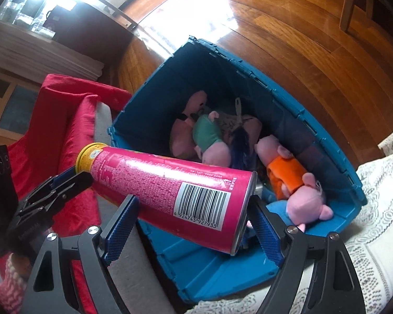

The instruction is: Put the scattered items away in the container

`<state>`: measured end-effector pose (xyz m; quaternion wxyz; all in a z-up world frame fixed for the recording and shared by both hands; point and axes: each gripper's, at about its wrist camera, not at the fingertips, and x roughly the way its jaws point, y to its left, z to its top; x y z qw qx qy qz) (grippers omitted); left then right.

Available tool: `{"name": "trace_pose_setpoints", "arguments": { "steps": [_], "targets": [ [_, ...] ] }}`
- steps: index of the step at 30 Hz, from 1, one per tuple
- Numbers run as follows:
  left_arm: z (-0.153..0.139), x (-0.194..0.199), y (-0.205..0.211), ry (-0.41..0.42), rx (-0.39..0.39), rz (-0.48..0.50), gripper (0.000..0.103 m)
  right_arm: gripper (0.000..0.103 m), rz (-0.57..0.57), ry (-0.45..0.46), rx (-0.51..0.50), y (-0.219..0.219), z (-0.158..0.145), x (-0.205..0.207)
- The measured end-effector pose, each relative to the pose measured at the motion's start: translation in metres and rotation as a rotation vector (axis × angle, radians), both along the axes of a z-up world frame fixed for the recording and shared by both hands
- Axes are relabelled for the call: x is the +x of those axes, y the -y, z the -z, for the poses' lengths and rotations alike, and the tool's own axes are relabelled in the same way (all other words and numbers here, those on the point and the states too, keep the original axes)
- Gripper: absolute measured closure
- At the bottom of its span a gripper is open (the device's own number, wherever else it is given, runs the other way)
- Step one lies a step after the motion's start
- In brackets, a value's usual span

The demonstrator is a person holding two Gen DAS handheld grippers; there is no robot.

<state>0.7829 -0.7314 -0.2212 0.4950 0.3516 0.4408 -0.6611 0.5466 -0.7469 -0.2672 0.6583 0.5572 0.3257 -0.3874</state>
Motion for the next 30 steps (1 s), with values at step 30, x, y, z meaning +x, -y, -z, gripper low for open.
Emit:
{"name": "trace_pose_setpoints", "arguments": {
  "steps": [30],
  "targets": [
    [0.048, 0.001, 0.003, 0.176, 0.158, 0.012, 0.015, 0.0, -0.073, -0.366, 0.068, -0.021, 0.017, 0.018]
  ]
}}
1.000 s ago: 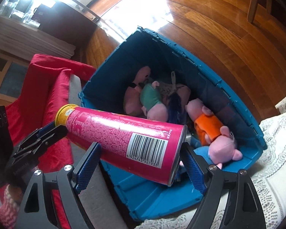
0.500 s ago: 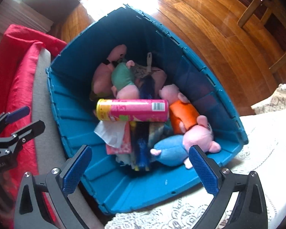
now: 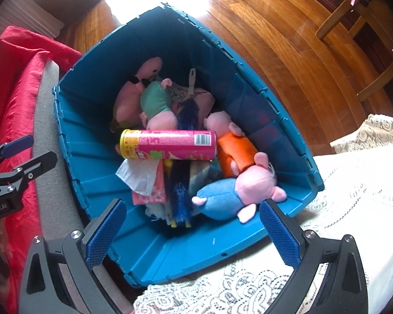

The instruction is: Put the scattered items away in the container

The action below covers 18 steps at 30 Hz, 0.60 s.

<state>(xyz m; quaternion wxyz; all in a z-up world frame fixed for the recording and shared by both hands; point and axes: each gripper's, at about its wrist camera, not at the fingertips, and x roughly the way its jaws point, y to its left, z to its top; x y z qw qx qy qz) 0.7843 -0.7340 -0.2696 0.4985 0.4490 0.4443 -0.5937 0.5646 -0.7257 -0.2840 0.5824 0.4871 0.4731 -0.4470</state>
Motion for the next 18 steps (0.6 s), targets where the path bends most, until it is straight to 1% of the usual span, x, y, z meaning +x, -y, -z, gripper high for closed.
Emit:
{"name": "trace_pose_setpoints", "arguments": {
  "steps": [5, 10, 18],
  "targets": [
    [0.0021, 0.0013, 0.0012, 0.035, 0.003, -0.007, 0.015, 0.0, -0.003, -0.01, -0.001, -0.0025, -0.003, 0.0031],
    [0.0027, 0.0064, -0.0009, 0.037, 0.008, -0.02, 0.015, 0.0, 0.008, -0.02, 0.005, -0.0033, -0.0042, 0.0023],
    [0.0011, 0.0054, -0.0059, 0.036, 0.007, -0.005, 0.015, 0.0, 0.02, -0.018, 0.008, -0.0082, -0.0072, 0.0039]
  ]
}}
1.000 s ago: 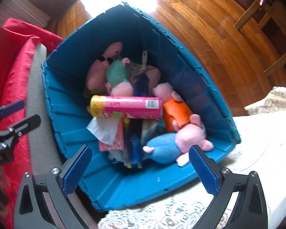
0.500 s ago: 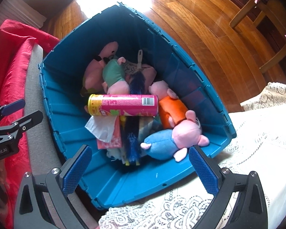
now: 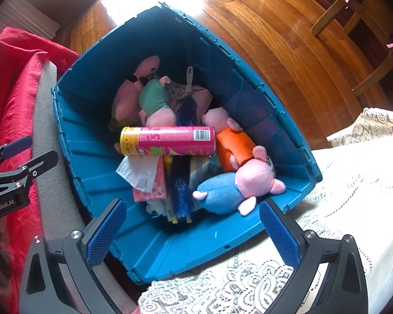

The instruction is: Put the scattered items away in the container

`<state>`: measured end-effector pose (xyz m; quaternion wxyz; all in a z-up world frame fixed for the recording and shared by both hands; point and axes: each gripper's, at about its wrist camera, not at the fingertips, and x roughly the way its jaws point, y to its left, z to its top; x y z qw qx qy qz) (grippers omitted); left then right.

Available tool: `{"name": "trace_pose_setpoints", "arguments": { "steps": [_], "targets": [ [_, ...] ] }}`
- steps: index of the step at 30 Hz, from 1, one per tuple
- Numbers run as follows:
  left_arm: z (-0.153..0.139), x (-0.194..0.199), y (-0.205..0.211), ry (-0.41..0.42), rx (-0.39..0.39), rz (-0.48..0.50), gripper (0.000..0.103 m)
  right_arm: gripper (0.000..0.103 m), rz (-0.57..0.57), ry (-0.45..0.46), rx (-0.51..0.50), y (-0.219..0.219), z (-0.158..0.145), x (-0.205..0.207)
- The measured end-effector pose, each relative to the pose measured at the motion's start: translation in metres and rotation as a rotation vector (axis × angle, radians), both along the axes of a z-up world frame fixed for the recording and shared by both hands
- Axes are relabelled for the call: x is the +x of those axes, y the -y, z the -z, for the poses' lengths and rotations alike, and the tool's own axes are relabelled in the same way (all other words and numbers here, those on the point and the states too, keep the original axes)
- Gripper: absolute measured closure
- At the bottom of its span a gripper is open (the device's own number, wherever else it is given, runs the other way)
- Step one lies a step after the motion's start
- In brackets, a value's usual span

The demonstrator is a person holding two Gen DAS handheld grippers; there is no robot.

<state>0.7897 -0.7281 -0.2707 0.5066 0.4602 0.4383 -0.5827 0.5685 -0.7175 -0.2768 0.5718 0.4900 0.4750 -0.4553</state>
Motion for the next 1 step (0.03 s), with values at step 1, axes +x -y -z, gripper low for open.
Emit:
{"name": "trace_pose_setpoints", "arguments": {
  "steps": [1],
  "targets": [
    [-0.0001, -0.0003, -0.0005, -0.001, 0.001, 0.001, 0.015, 0.0, 0.001, 0.001, 0.0, -0.0006, -0.0004, -0.0001]
  ]
}}
